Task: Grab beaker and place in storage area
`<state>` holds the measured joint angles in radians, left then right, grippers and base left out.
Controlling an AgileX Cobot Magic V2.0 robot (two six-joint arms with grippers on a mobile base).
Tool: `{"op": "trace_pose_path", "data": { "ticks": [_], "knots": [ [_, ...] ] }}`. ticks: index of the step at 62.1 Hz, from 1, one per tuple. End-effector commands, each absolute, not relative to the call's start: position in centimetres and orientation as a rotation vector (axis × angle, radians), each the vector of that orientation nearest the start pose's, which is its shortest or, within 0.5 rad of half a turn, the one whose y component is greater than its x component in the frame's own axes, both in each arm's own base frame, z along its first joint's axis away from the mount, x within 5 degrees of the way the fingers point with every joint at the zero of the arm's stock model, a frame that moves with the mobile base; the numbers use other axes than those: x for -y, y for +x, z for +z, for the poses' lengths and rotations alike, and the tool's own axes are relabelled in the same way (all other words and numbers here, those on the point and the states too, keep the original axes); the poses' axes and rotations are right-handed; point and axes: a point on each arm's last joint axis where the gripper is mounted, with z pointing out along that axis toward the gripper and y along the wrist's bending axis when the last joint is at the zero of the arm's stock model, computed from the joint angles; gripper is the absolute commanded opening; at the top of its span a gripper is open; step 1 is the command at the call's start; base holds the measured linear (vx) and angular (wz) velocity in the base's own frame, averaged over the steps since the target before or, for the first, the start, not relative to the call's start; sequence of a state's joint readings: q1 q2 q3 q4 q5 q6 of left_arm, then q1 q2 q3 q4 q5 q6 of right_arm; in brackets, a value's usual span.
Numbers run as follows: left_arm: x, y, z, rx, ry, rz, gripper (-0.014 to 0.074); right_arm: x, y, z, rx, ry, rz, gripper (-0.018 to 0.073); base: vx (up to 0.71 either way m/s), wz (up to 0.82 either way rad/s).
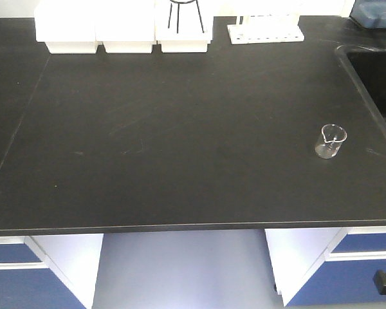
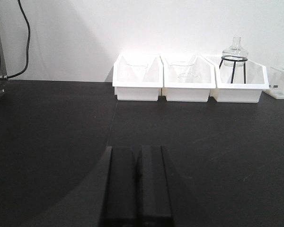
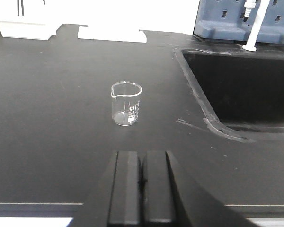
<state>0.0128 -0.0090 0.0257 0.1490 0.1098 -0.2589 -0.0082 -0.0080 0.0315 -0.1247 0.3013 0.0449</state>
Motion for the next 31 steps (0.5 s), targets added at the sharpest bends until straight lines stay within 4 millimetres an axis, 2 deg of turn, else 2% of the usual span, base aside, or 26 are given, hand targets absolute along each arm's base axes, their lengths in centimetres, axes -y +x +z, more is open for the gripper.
{"op": "trace_pose_path", "data": {
  "ticks": [1,31],
  "knots": [
    [-0.07,5.62,19.63,-1.526,-0.101,-0.089,-0.0008,0.3,5.54,18.13,-1.716,-0.044,-0.092,-0.0008,0.0,0.0],
    [-0.07,5.62,19.63,-1.526,-0.101,-0.089,-0.0008,0.3,5.54,18.13,-1.716,-0.044,-0.092,-0.0008,0.0,0.0]
  ]
}}
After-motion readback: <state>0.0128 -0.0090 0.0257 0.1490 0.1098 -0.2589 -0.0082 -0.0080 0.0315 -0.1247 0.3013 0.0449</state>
